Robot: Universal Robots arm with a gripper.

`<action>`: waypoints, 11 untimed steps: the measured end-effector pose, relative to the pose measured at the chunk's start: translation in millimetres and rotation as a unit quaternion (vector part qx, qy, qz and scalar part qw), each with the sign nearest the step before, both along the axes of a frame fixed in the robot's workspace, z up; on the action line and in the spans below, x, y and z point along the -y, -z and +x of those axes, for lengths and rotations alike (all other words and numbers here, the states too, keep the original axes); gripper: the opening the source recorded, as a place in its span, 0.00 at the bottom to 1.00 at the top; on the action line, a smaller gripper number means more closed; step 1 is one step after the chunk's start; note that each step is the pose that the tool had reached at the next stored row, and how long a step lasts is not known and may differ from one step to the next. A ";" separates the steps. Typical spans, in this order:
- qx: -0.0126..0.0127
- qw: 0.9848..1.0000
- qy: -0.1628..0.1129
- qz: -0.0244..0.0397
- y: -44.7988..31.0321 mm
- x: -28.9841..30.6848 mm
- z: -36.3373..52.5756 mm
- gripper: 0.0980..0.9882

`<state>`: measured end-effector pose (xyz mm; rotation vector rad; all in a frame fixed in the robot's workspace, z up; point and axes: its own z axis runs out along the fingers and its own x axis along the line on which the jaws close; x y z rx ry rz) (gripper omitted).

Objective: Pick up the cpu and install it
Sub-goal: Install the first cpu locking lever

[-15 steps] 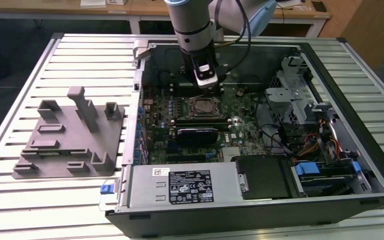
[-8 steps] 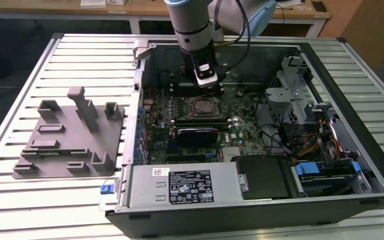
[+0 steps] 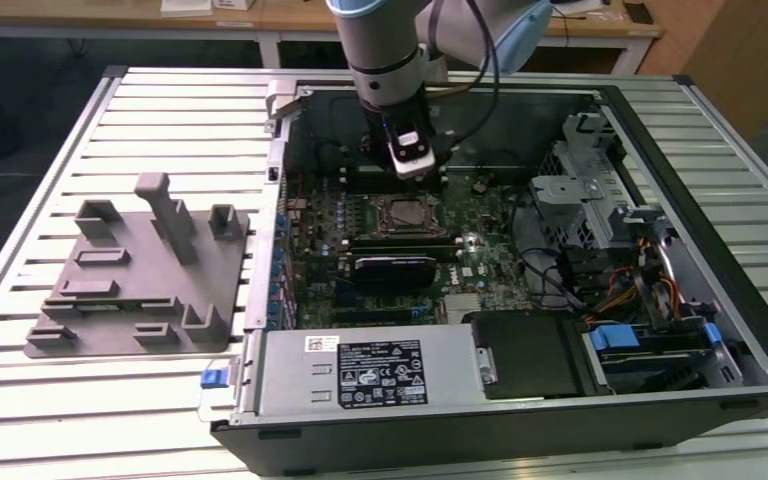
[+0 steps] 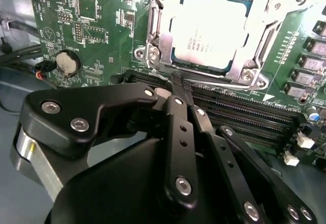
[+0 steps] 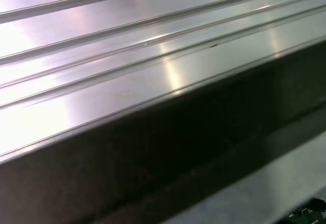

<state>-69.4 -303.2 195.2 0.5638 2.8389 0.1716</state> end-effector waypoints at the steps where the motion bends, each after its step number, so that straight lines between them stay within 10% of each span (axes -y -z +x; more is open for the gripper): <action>1: 0.000 1.000 0.000 -0.001 0.8 0.0 0.0 0.01; 11: 0.000 1.000 -0.007 0.000 5.9 0.5 0.4 0.01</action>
